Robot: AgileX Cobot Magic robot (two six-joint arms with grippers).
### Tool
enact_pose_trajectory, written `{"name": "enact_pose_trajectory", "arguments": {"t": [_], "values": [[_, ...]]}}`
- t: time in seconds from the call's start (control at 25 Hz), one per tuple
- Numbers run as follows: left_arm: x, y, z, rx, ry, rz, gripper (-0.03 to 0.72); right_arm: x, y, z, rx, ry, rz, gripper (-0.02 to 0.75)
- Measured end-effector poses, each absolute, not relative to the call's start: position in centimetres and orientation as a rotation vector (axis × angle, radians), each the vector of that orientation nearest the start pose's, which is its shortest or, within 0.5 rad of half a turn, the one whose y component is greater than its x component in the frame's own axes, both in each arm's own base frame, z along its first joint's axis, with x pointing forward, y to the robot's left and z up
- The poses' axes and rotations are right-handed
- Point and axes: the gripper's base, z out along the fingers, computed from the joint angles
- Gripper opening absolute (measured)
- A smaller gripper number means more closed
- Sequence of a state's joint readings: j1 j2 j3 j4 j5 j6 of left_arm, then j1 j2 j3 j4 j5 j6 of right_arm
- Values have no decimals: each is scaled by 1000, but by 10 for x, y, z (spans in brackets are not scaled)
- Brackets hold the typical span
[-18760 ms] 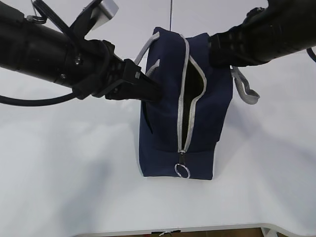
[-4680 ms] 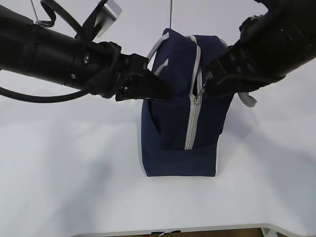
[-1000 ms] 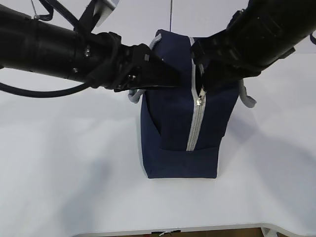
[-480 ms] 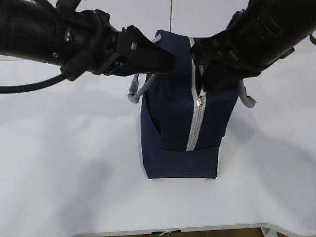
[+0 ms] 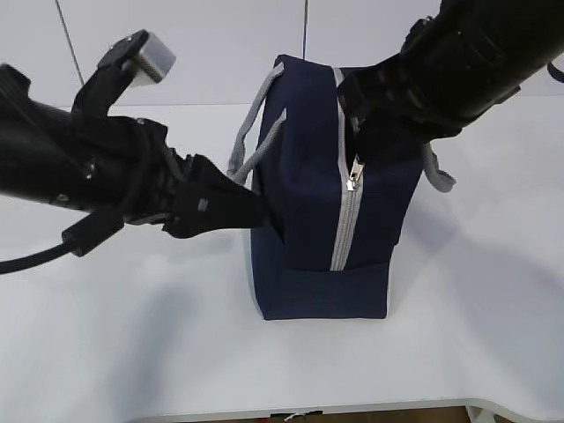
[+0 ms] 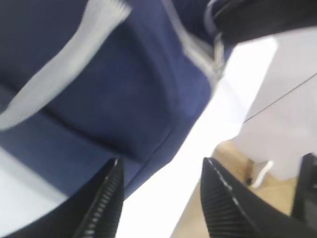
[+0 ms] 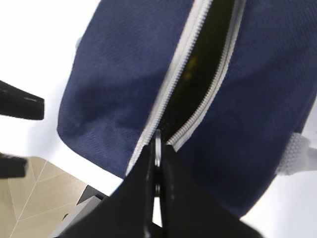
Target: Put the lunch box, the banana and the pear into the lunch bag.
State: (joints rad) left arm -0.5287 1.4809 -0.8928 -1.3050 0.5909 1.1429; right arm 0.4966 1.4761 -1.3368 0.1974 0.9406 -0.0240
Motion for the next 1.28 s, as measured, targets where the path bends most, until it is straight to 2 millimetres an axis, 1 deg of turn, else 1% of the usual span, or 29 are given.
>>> {"name": "enact_pose_trajectory", "arguments": {"t": [0.08, 0.16, 0.4, 0.52, 0.6, 0.84, 1.0, 1.28], "values": [[236, -191, 252, 780, 2173, -926, 365, 268, 162, 342, -579, 2528, 428, 18], [236, -189, 249, 797, 2158, -883, 365, 268, 163, 342, -582, 2525, 439, 18], [241, -189, 250, 800, 2086, -762, 365, 267, 165, 343, -602, 2516, 481, 18], [237, -195, 250, 839, 2063, -755, 365, 267, 166, 343, -604, 2509, 483, 18], [235, -200, 247, 860, 2067, -759, 365, 267, 166, 344, -611, 2502, 490, 18], [233, -215, 227, 900, 2122, -774, 365, 267, 168, 345, -629, 2485, 518, 18], [236, -214, 223, 852, 2141, -752, 365, 267, 169, 345, -631, 2482, 522, 18], [238, -215, 221, 817, 2159, -761, 365, 266, 171, 346, -659, 2465, 553, 18]]}}
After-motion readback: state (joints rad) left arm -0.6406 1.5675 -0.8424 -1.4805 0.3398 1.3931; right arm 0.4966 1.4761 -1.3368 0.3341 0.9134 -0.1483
